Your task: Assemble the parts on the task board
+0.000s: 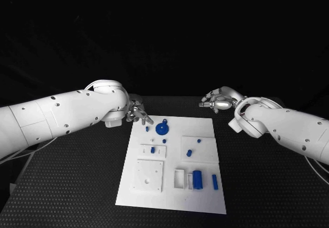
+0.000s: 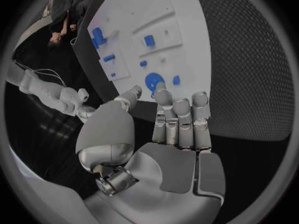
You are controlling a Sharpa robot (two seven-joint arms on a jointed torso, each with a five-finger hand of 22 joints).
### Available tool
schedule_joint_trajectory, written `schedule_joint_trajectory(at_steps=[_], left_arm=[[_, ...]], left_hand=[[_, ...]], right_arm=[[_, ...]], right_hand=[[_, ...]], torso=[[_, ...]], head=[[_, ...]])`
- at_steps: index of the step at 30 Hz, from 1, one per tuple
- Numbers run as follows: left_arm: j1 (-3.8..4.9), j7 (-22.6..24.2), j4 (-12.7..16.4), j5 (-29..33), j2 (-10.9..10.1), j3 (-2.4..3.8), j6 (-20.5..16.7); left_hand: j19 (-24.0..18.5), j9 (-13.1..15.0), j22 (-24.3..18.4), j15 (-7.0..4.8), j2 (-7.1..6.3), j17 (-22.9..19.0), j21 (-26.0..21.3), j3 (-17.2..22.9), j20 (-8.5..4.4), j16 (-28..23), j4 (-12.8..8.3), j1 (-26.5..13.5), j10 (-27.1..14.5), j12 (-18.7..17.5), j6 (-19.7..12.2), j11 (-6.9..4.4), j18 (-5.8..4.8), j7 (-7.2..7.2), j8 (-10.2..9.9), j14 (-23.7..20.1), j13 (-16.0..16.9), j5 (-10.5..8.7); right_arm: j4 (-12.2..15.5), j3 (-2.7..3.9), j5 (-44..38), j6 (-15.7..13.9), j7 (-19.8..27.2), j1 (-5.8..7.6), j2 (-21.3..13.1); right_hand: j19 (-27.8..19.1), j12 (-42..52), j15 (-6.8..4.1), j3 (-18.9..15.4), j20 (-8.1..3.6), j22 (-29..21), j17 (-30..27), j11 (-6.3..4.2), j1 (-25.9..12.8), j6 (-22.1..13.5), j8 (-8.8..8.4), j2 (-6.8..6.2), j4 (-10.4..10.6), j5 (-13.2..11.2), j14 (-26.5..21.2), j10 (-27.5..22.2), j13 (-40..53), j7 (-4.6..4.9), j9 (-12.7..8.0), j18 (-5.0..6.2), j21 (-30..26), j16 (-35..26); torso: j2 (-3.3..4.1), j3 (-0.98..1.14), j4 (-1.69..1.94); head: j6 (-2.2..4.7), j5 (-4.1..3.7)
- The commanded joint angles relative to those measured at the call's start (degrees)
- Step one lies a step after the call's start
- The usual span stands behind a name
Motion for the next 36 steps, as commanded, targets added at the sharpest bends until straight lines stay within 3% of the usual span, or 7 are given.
schedule_joint_trajectory(at_steps=[1, 4, 8, 14, 19, 26, 36], left_arm=[[0.01, 2.3, -3.3, -0.1, 1.1, -0.14, -2.8], [0.01, 3.6, -6.0, -0.8, 2.2, -0.15, -2.7], [-0.01, 4.3, -9.2, -5.0, 4.0, -0.16, -2.6], [-0.44, 4.5, -14.2, -6.5, 6.9, -0.39, 0.8], [-1.78, 4.5, -17.8, -3.9, 8.6, -0.61, 2.2], [-3.36, 6.1, -21.6, -2.2, 10.2, -0.62, 4.0], [-4.46, 6.1, -22.7, 0.9, 11.6, -0.63, 4.8]], left_hand=[[-1.9, 0.1, -0.8, 1.19, 0.53, -1.4, -2.4, -0.4, -6.64, -3.0, -1.6, 1.7, -2.6, -2.9, -2.1, 1.15, -1.57, 0.92, -1.0, -2.0, -1.5, 2.17], [-1.9, 0.1, -1.6, 1.64, -0.10, -2.0, -3.7, -0.7, -6.36, -4.4, -0.3, 0.9, -2.8, -4.3, -3.1, 1.56, -1.85, 1.23, -1.5, -2.0, -2.4, -0.34], [-1.2, 0.1, -1.9, 1.63, -2.46, -2.0, -4.7, -0.4, -6.44, -4.9, 5.0, -0.5, -1.9, -4.9, -2.9, 1.35, -1.78, 1.24, -1.5, -1.2, -2.7, -3.15], [-1.0, 0.3, -1.6, 1.67, -3.30, -1.9, -4.9, -0.8, -6.40, -5.1, 8.3, 0.6, -1.8, -5.2, -3.1, 1.50, -1.80, 1.24, -1.7, -1.2, -2.7, -3.75], [-1.2, 0.5, -1.1, 1.75, -1.94, -1.7, -5.1, -2.6, -6.33, -5.2, 10.3, 2.0, -1.8, -5.3, -3.0, 1.48, -1.83, 1.29, -1.6, -1.3, -2.5, -3.74], [-1.7, 0.5, -0.1, 1.89, 2.53, -1.2, -5.4, -8.9, -6.24, -5.1, 13.6, 6.0, -1.8, -5.3, -1.7, 1.24, -1.84, 0.95, -1.4, -1.6, -2.2, -3.12], [-1.7, 0.1, 0.2, 1.93, 3.59, -1.1, -5.9, -11.4, -6.18, -5.2, 13.8, 6.2, -1.9, -5.5, -1.6, 1.32, -1.85, 0.98, -1.9, -1.8, -2.2, -2.58]], right_arm=[[-0.1, 0.01, 0.2, 0.7, 0.8, -0.02, 0.1], [0.0, 0.01, 0.3, 0.9, 0.8, -0.02, 0.2], [0.0, 0.01, 0.4, 0.9, 0.8, -0.02, 0.5], [-0.1, 0.02, 0.4, 0.9, 0.8, -0.02, 0.7], [-0.1, 0.02, 0.4, 1.0, 0.8, -0.02, 0.9], [0.0, 0.02, 0.2, 1.0, 0.8, -0.04, 0.9], [0.0, 0.02, 0.2, 1.1, 0.8, -0.05, 1.1]], right_hand=[[-0.1, 0.4, -0.08, -0.3, 0.06, 1.2, -0.1, 0.07, -0.4, -0.1, 0.25, 0.12, 0.0, 0.2, -0.3, -0.5, -0.1, 0.38, -0.1, 0.77, -0.2, 0.4], [-0.1, 0.4, -0.08, -0.3, 0.05, 1.2, -0.1, 0.07, -0.4, -0.1, 0.26, 0.15, -0.1, 0.2, -0.4, -0.5, -0.1, 0.38, -0.1, 0.77, -0.2, 0.4], [-0.1, 0.4, -0.08, -0.3, 0.05, 1.2, -0.1, 0.07, -0.4, -0.1, 0.26, 0.16, -0.1, 0.2, -0.4, -0.5, -0.1, 0.38, -0.1, 0.77, -0.2, 0.4], [-0.1, 0.4, -0.09, -0.2, 0.03, 1.2, -0.1, 0.07, -0.3, -0.1, 0.26, 0.24, -0.1, 0.2, -0.4, -0.5, -0.1, 0.38, -0.1, 0.77, -0.2, 0.4], [-0.1, 0.4, -0.09, -0.2, 0.03, 1.2, -0.1, 0.07, -0.2, -0.1, 0.26, 0.26, -0.2, 0.2, -0.4, -0.5, -0.1, 0.38, -0.1, 0.77, -0.2, 0.4], [-0.1, 0.4, -0.09, -0.2, 0.02, 1.2, -0.1, 0.07, -0.2, -0.1, 0.26, 0.32, -0.2, 0.3, -0.4, -0.6, -0.1, 0.38, -0.1, 0.77, -0.2, 0.4], [-0.1, 0.4, -0.08, -0.2, 0.03, 1.2, -0.1, 0.07, -0.1, -0.1, 0.26, 0.34, -0.2, 0.3, -0.4, -0.6, -0.2, 0.38, -0.1, 0.77, -0.1, 0.4]], torso=[[0.00, 0.02, 0.03], [0.06, 0.00, 0.02], [0.09, -0.05, -0.05], [0.07, -0.04, -0.15], [0.05, 0.01, -0.14], [0.11, 0.09, -0.25], [-0.01, 0.05, -0.08]], head=[[0.86, 0.43], [1.44, 0.45], [1.81, 0.65], [2.27, 1.16], [2.26, 1.12], [2.17, 0.99], [1.86, 0.60]])
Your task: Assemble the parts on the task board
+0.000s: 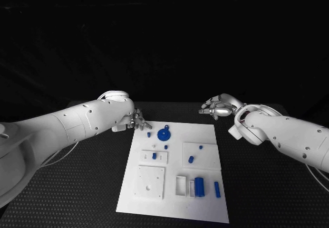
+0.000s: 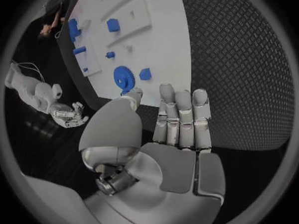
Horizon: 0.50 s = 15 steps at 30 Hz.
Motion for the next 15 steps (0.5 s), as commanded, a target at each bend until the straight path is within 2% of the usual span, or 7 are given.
schedule_joint_trajectory(at_steps=[1, 7, 10, 15], left_arm=[[0.07, 0.7, 0.0, 2.1, 0.1, 0.02, 1.3], [0.02, 0.7, 0.5, 1.4, 0.3, 0.02, 1.3], [-0.06, 0.7, 0.7, 1.5, 0.5, 0.02, 1.6], [-0.16, 0.7, 0.7, 1.8, 0.8, 0.02, 2.5]], left_hand=[[-0.4, -0.1, 0.2, 0.00, 0.74, 0.1, -0.3, -0.7, -6.86, -0.3, 0.1, -0.4, 0.2, -0.4, 0.1, 0.00, -0.93, 0.03, -0.4, -0.3, 0.0, 0.21], [-0.3, -0.4, 0.2, -0.05, 0.81, 0.1, -0.6, -1.2, -6.90, -0.5, 0.2, -1.7, 0.0, -0.6, -0.3, 0.07, -0.89, 0.13, -0.8, -0.4, 0.0, -0.23], [-0.3, -0.5, 0.2, -0.07, 1.14, 0.1, -0.7, -1.1, -6.93, -0.5, 0.1, -1.8, 0.0, -0.6, -0.3, 0.05, -0.86, 0.12, -0.8, -0.4, 0.0, -0.10], [-0.2, -0.5, 0.4, -0.10, 1.44, 0.1, -0.8, -1.0, -6.96, -0.5, 0.0, -1.2, 0.1, -0.6, -0.2, 0.03, -0.82, 0.09, -0.8, -0.4, 0.0, 0.37]], right_arm=[[0.0, 0.01, -0.1, 0.8, 0.5, -0.03, 0.1], [0.0, 0.01, -0.1, 0.8, 0.5, -0.03, 0.1], [0.0, 0.01, -0.1, 0.8, 0.5, -0.03, 0.2], [-0.1, 0.01, -0.1, 0.9, 0.5, -0.03, 0.3]], right_hand=[[-0.1, 0.2, -0.09, -0.2, 0.03, 1.2, -0.1, -0.13, -0.1, 0.0, 0.26, 0.34, -0.2, 0.3, -0.4, -0.4, -0.1, 0.36, -0.1, 0.72, -0.1, 0.2], [-0.1, 0.2, -0.09, -0.2, 0.03, 1.2, -0.1, -0.13, -0.1, 0.0, 0.27, 0.39, -0.3, 0.3, -0.4, -0.4, -0.1, 0.36, -0.1, 0.72, -0.1, 0.2], [-0.1, 0.2, -0.09, -0.2, 0.03, 1.2, -0.1, -0.13, -0.1, 0.0, 0.27, 0.40, -0.3, 0.3, -0.4, -0.4, -0.1, 0.36, -0.1, 0.72, -0.1, 0.2], [-0.1, 0.2, -0.09, -0.2, 0.03, 1.2, -0.1, -0.13, -0.1, 0.0, 0.27, 0.40, -0.3, 0.3, -0.4, -0.4, -0.1, 0.36, -0.1, 0.72, -0.1, 0.2]], torso=[[-0.07, -0.04, 0.08], [-0.10, 0.00, 0.09], [-0.08, -0.06, 0.14], [-0.07, -0.04, 0.13]], head=[[-0.26, -0.32], [-0.26, -0.37], [-0.21, -0.34], [-0.23, -0.29]])
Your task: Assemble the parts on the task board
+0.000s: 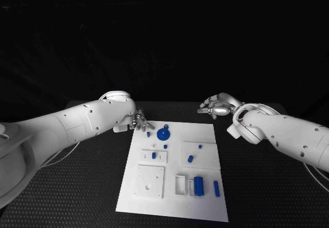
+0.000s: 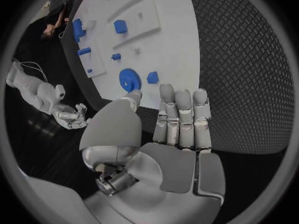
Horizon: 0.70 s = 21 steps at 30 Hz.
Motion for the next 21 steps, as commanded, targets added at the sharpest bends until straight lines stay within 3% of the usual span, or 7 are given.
schedule_joint_trajectory(at_steps=[1, 6, 21], left_arm=[[-0.07, 0.4, 0.0, 0.7, 0.3, 0.01, 1.7], [-0.18, 0.4, -0.7, 0.3, 0.5, 0.01, 1.7], [-0.62, 0.7, -1.2, 1.6, 0.4, -0.05, 2.7]], left_hand=[[-0.2, -0.1, 0.4, -0.11, 0.41, 0.1, -0.4, 0.0, -6.96, 0.0, -0.1, 0.5, 0.1, -0.3, -0.2, 0.03, -0.82, 0.10, -0.3, -0.4, 0.0, 0.46], [-0.2, -0.1, 0.7, -0.11, -0.07, 0.1, -0.5, -0.4, -6.94, -0.1, -0.3, 3.1, -0.1, -0.4, -0.3, 0.09, -0.89, 0.16, -0.4, -0.5, 0.1, 0.69], [-0.1, 0.1, 1.0, -0.01, 0.62, 0.2, -0.7, -1.4, -6.87, -0.1, -0.3, 5.4, -0.1, -0.3, -0.1, 0.11, -1.04, 0.18, -0.3, -0.5, 0.2, 1.46]], right_arm=[[0.0, 0.01, -0.1, 0.8, 0.5, -0.03, 0.1], [-0.1, 0.01, -0.1, 0.8, 0.5, -0.05, 0.2], [-0.1, 0.01, -0.2, 0.8, 0.5, -0.07, 0.2]], right_hand=[[-0.1, 0.2, -0.09, -0.2, 0.03, 1.2, -0.1, -0.13, -0.1, 0.1, 0.27, 0.41, -0.2, 0.3, -0.4, -0.4, -0.1, 0.47, 0.0, 0.69, -0.1, 0.2], [-0.1, 0.2, -0.09, -0.2, 0.03, 1.2, -0.1, -0.13, -0.1, 0.1, 0.27, 0.42, -0.3, 0.3, -0.4, -0.4, -0.1, 0.47, -0.1, 0.69, -0.1, 0.2], [-0.1, 0.2, -0.08, -0.2, 0.04, 1.2, -0.1, -0.12, -0.1, 0.1, 0.27, 0.46, -0.3, 0.3, -0.4, -0.4, -0.1, 0.48, -0.1, 0.69, -0.1, 0.2]], torso=[[0.02, 0.00, -0.02], [0.03, -0.01, -0.06], [0.03, -0.01, 0.00]], head=[[0.01, 0.11], [0.01, 0.09], [0.02, 0.05]])
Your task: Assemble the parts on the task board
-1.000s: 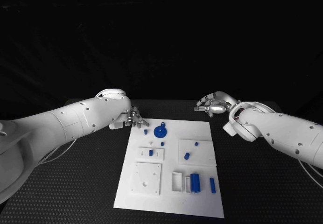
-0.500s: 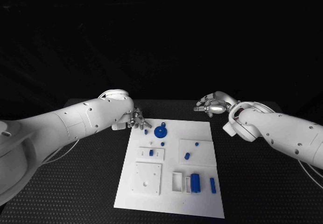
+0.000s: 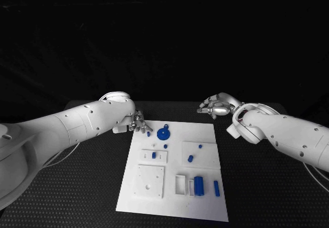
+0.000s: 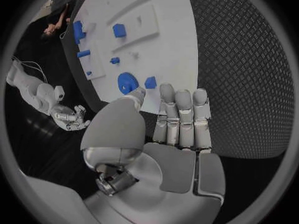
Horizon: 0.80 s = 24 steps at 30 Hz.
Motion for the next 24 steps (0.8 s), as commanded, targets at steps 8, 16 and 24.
schedule_joint_trajectory(at_steps=[8, 16, 24], left_arm=[[-0.16, 0.6, -0.1, 1.7, 0.0, -0.03, 1.3], [-0.19, 0.6, 0.2, 2.5, 0.1, -0.04, 1.8], [-0.19, 0.7, -0.1, 2.7, 0.2, -0.06, 2.0]], left_hand=[[-0.1, 0.1, 1.0, 0.16, 0.17, 0.1, -0.3, -0.7, -6.83, -0.1, 0.2, 0.5, -0.1, -0.2, 0.0, 0.14, -1.09, 0.30, -0.3, -0.3, 0.1, 0.26], [-0.1, 0.1, 1.0, 0.17, 0.33, 0.1, -0.4, -0.8, -6.84, -0.1, 0.1, 0.6, -0.1, -0.2, 0.0, 0.13, -1.08, 0.29, -0.3, -0.3, 0.1, 0.30], [-0.2, 0.1, 1.0, 0.21, -0.08, 0.1, -0.5, -1.3, -6.80, -0.2, 0.1, 0.9, -0.2, -0.3, -0.1, 0.17, -1.12, 0.33, -0.4, -0.4, 0.1, 0.49]], right_arm=[[0.0, 0.01, -0.2, 0.7, 0.6, -0.04, 0.1], [0.0, 0.01, -0.2, 0.7, 0.6, -0.05, 0.1], [0.1, 0.01, -0.2, 0.7, 0.6, -0.05, 0.1]], right_hand=[[-0.1, 0.2, -0.09, -0.1, 0.04, 1.2, -0.1, -0.12, -0.1, -0.2, 0.28, 0.45, -0.2, 0.3, -0.4, -0.4, -0.1, 0.44, -0.1, 0.68, -0.1, 0.2], [-0.1, 0.3, -0.08, -0.1, 0.05, 1.2, -0.1, -0.11, -0.1, -0.2, 0.28, 0.46, -0.2, 0.3, -0.4, -0.4, -0.1, 0.45, -0.1, 0.68, -0.1, 0.2], [-0.1, 0.3, -0.08, -0.1, 0.05, 1.2, -0.1, -0.11, -0.1, -0.2, 0.28, 0.48, -0.2, 0.3, -0.4, -0.4, -0.1, 0.45, -0.1, 0.68, -0.1, 0.3]], torso=[[0.02, 0.02, 0.00], [0.01, 0.03, -0.01], [0.02, 0.03, -0.05]], head=[[0.06, 0.05], [0.00, 0.05], [0.04, 0.04]])
